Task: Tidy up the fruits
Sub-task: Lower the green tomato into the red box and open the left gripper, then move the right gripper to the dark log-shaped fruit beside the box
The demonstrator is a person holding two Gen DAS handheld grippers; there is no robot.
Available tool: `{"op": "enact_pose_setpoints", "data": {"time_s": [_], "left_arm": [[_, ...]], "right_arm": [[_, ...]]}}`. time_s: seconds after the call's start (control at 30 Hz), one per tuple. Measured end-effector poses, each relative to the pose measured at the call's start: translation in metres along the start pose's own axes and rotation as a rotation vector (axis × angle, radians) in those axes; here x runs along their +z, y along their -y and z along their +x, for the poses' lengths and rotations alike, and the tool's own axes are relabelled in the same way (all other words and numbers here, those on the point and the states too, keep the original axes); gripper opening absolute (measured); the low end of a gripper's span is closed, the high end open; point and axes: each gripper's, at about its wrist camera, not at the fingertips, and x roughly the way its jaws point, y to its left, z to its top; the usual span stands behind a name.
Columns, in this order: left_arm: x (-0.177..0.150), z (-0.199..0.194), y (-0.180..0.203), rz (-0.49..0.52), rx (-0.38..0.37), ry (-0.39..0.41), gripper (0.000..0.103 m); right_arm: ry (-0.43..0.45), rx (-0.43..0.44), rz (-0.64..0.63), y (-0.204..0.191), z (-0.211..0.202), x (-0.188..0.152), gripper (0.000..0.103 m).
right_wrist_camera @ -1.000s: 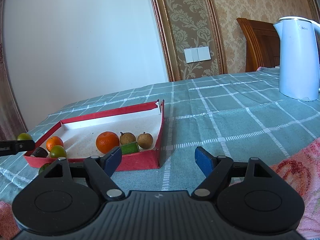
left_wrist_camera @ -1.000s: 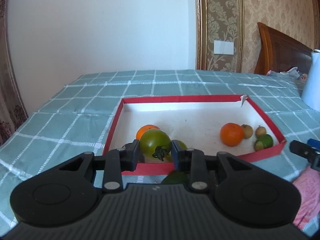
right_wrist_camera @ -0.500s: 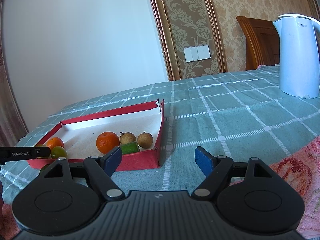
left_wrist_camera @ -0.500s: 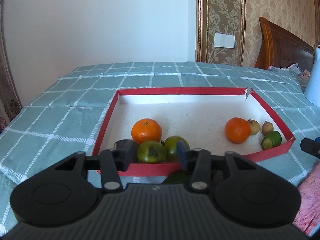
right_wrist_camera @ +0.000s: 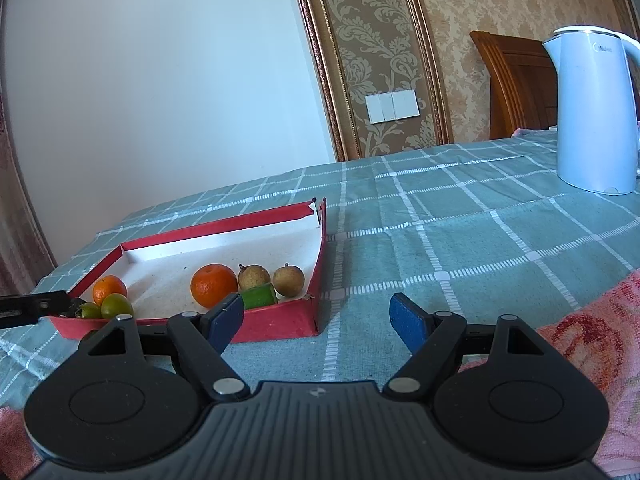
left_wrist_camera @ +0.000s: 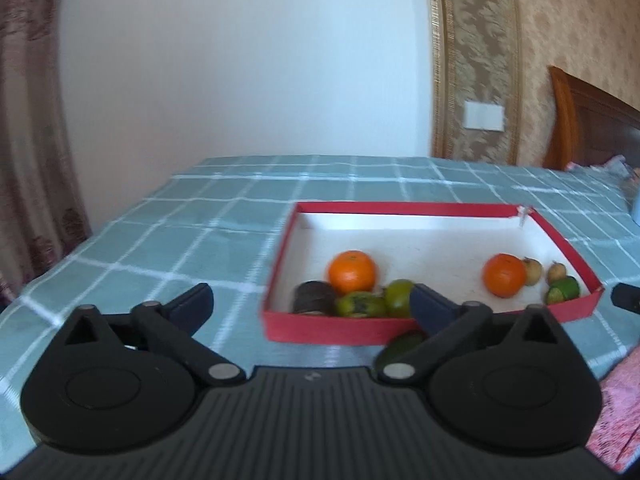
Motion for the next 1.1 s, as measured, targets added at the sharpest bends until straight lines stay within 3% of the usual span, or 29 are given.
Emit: {"op": "enact_pose_setpoints", "data": {"time_s": [0.43, 0.9, 1.1], "left_arm": [[-0.027, 0.016, -0.021, -0.059, 0.067, -0.158, 0.103], [-0.029, 0.023, -0.028, -0.108, 0.02, -0.202, 0.103], [-0.03, 0.024, -0.028, -0.105, 0.026, -0.207, 0.103]], "right_arm": [[0.003, -0.025, -0.023, -0.002, -0.001, -0.001, 0.08], [0.006, -0.029, -0.086, -0.012, -0.003, -0.002, 0.08], [-0.014, 0.028, -0.111, -0.028, -0.006, -0.004, 0.08]]}}
